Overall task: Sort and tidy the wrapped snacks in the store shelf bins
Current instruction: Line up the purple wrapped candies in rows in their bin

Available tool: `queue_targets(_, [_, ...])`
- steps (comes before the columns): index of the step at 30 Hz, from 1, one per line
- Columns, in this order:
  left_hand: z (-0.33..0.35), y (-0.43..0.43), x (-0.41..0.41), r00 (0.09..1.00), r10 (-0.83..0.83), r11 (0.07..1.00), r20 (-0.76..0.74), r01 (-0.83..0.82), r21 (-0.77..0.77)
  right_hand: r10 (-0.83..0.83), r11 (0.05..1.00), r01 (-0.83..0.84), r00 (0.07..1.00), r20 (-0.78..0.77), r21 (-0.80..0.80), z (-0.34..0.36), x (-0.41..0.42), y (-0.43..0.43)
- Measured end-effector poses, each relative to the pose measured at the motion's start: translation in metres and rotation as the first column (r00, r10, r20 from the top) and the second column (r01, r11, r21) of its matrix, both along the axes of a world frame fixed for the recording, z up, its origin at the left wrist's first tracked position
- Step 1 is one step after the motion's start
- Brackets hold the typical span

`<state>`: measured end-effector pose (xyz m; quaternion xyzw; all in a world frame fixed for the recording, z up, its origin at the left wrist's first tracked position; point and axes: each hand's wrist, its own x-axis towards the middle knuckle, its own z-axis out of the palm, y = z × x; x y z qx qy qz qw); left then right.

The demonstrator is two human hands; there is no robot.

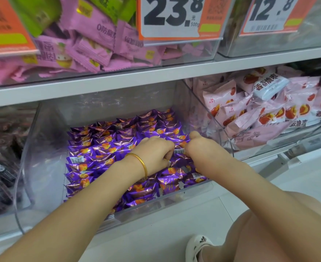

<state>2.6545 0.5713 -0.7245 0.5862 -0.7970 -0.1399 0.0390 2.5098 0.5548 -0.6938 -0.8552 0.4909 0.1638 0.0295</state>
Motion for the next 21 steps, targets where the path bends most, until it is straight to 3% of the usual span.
queue_targets(7, [0.0,0.0,-0.005,0.988,0.122,0.99,0.093,-0.116,-0.077,0.097,0.994,-0.09,0.989,0.112,-0.062,-0.001,-0.006,0.006])
queue_targets(10, [0.0,0.001,-0.004,0.987,0.142,0.989,0.076,-0.138,-0.056,0.102,0.987,-0.124,0.974,0.204,0.099,-0.004,-0.002,0.005])
queue_targets(13, [-0.001,0.001,0.002,0.986,0.167,0.986,0.021,-0.166,-0.029,0.143,0.975,-0.164,0.979,0.148,0.147,-0.006,0.001,0.002])
queue_targets(18, [-0.003,0.002,0.012,0.982,0.175,0.985,-0.07,-0.174,0.014,0.147,0.989,-0.143,0.979,0.142,-0.037,-0.011,0.006,0.001])
queue_targets(21, [0.0,0.004,0.015,0.971,0.128,0.992,-0.201,-0.127,0.016,0.145,0.989,-0.135,0.975,0.171,-0.067,-0.012,0.01,0.002])
